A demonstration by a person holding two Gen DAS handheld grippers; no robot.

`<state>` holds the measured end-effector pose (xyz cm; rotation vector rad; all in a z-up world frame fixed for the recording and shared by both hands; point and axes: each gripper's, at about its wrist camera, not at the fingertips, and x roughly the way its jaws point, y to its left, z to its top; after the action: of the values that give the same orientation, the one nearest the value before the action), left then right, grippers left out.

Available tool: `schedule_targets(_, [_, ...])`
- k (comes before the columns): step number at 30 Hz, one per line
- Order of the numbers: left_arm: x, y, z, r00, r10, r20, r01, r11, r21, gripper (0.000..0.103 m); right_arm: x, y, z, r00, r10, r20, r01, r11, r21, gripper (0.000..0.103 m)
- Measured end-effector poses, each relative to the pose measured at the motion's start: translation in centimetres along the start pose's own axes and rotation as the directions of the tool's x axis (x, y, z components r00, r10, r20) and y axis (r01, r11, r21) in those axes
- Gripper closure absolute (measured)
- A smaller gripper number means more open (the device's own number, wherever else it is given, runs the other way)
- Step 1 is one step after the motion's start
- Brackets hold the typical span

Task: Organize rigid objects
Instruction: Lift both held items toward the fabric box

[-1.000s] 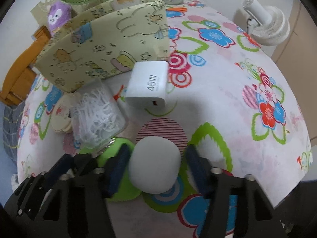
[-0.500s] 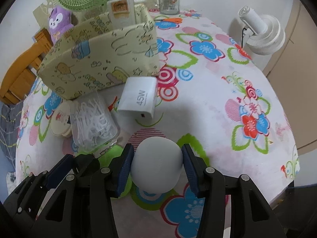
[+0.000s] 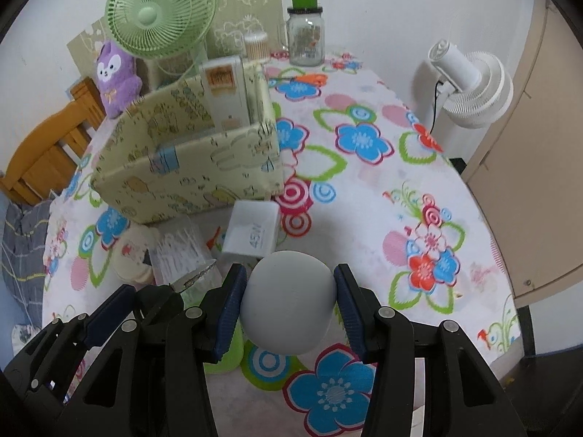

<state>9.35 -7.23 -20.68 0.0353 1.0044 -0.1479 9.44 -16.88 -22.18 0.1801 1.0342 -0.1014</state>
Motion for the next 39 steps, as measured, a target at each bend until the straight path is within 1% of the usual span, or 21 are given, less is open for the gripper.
schedule_targets(7, [-1.6,0.1,1.2,1.000,-0.010,0.014,0.010,1.000,-0.008,0.067,-1.9,0.5,1.3,0.999,0.011,0.031,-0.010,1.000,-0.005,0.050])
schedule_targets(21, [-5.0,1.0,3.5,0.997,-0.013,0.078,0.015,1.000,-0.025,0.067,-5.9,2.0,3.5,0.994,0.015,0.111,-0.013,1.000,-0.019,0.050])
schedule_targets(30, [-6.6,2.0,5.0,0.994,-0.007,0.110,0.011,0.999,-0.044,0.067,-7.3,3.1,5.2,0.988,0.035,0.151,-0.030,0.999,-0.032,0.050])
schedule_targets(39, [-7.2,2.5,6.7,0.991,0.002,0.134,0.004,0.999,-0.046,0.067,-7.9,3.9,6.9,0.983,0.048,0.177,-0.043,0.998,-0.034,0.050])
